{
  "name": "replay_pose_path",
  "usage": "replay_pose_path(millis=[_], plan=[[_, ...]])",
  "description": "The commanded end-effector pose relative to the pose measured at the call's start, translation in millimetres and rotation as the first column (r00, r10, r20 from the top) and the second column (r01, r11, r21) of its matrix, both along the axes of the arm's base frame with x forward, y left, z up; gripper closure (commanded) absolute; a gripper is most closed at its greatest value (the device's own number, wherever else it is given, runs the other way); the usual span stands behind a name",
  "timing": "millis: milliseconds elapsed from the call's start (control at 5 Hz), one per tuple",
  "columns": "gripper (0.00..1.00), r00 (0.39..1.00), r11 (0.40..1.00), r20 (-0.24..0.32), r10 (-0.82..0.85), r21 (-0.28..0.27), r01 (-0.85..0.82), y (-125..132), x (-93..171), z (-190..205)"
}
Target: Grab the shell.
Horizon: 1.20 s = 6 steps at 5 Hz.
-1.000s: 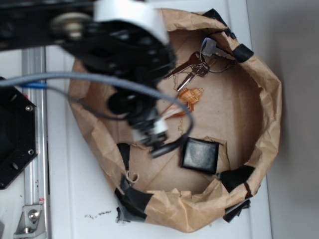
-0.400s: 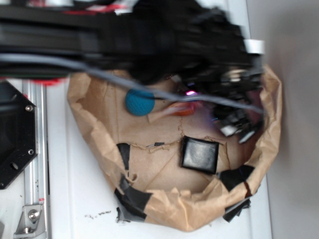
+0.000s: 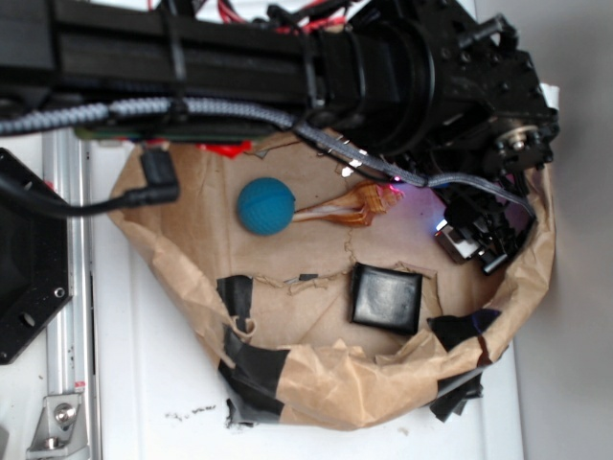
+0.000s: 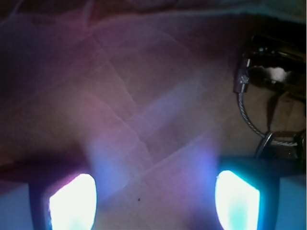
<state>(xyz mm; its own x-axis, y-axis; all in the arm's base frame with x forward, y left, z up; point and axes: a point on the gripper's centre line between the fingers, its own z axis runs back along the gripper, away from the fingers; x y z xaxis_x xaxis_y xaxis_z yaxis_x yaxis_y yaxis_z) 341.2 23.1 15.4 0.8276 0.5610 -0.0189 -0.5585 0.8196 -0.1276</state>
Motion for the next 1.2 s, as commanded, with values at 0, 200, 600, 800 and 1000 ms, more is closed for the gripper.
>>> replay_pose_path(millis=[0,200,600,800,1000], plan=[[0.00,0.979,0.987,0.124,-0.159,0.021,0.158,-12,-32,60],[0.00,0.970,0.980,0.142,-0.197,0.027,0.195,-12,-42,71],[0.00,0.975,0.974,0.060,-0.216,0.081,0.211,1,-59,51],[0.00,0.966,0.965,0.022,-0.258,0.049,0.257,-2,-71,28],[0.00,0.951,0.950,0.003,-0.310,0.033,0.310,-15,-72,12]])
